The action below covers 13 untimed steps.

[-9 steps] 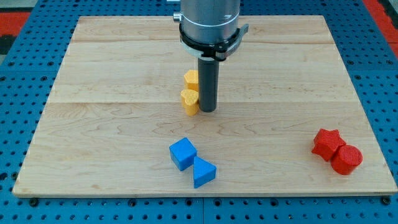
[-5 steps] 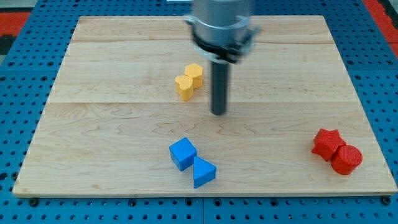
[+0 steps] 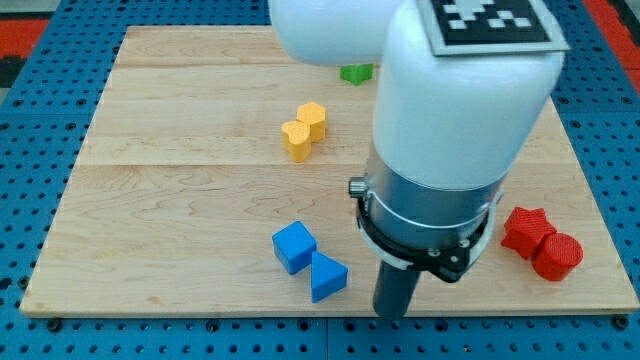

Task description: Move the blue triangle towards the top right

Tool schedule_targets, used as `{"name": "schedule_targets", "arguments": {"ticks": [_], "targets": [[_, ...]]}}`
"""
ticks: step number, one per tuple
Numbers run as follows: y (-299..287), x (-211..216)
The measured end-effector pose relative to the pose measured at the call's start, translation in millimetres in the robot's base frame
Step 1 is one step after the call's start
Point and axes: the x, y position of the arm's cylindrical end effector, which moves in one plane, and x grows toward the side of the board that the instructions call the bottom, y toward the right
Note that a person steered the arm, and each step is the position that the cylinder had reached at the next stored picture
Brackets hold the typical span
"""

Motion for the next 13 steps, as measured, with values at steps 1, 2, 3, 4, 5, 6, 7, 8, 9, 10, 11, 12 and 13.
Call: {"name": "schedule_targets", "arguments": {"ticks": [1,2,3,4,5,6,7,8,9,10,11,12,13], "targets": [[-25.2,-0.3],[-71.5,-0.7],[-98.3,-14.7],[-68.4,-30.3],[-31.3,-37.4],[-1.7,-60.0],[-5.2,-115.2],[32.7,-150.0],[49.4,-206.5],[94.5,-247.9],[117.2,-291.1],[136.7,-336.4],[137.1,-357.2]]}}
